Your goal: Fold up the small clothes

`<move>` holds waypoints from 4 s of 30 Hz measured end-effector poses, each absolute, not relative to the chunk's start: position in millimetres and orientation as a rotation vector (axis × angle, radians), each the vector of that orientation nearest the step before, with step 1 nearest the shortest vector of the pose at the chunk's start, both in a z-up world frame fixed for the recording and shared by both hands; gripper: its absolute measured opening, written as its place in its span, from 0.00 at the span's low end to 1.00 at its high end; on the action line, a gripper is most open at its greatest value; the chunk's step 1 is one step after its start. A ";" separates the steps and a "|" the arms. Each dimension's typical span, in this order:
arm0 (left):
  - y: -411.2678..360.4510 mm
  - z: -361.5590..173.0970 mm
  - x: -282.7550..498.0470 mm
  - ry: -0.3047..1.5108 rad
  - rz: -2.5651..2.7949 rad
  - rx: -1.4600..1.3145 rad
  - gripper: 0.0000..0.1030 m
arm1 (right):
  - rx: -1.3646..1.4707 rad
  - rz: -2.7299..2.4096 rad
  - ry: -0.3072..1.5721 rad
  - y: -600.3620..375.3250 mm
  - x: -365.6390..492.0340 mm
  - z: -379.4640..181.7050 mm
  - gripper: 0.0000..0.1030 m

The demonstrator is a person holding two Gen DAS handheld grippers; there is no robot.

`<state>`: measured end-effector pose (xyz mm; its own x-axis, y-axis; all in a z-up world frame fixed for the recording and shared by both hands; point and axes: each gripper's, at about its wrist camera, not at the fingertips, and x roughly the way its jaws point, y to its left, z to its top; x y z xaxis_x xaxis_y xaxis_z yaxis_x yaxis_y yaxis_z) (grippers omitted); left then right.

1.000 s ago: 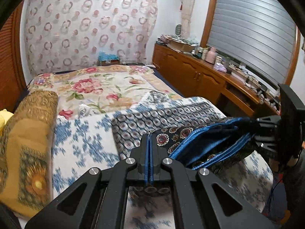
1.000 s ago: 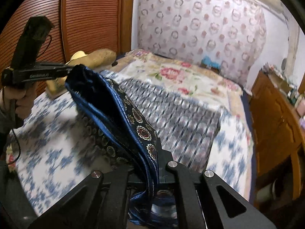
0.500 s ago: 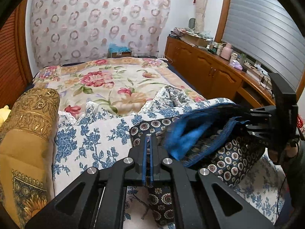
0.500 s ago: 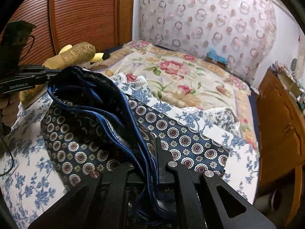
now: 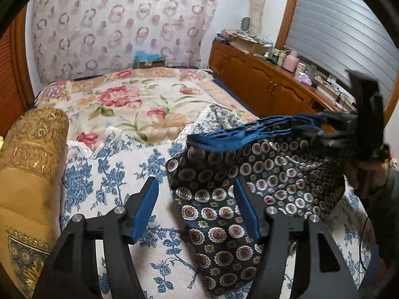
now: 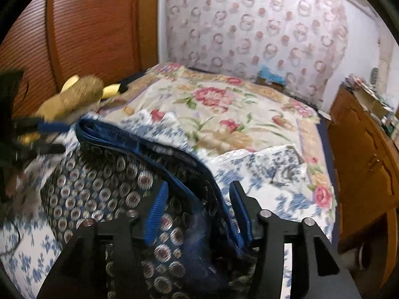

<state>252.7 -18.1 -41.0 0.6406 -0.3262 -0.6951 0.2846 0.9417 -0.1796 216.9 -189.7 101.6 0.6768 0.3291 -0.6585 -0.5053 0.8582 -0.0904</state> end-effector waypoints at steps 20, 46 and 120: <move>-27.4 -74.7 299.6 0.906 -0.268 -0.031 0.62 | -0.117 0.324 0.841 -248.9 189.6 55.4 0.70; -28.6 -33.7 262.7 0.796 -0.430 -0.101 0.05 | -0.171 0.475 0.736 -233.3 194.2 67.1 0.12; 201.5 -31.7 94.4 0.604 0.200 -0.203 0.12 | -0.442 0.865 0.724 26.0 349.6 29.3 0.63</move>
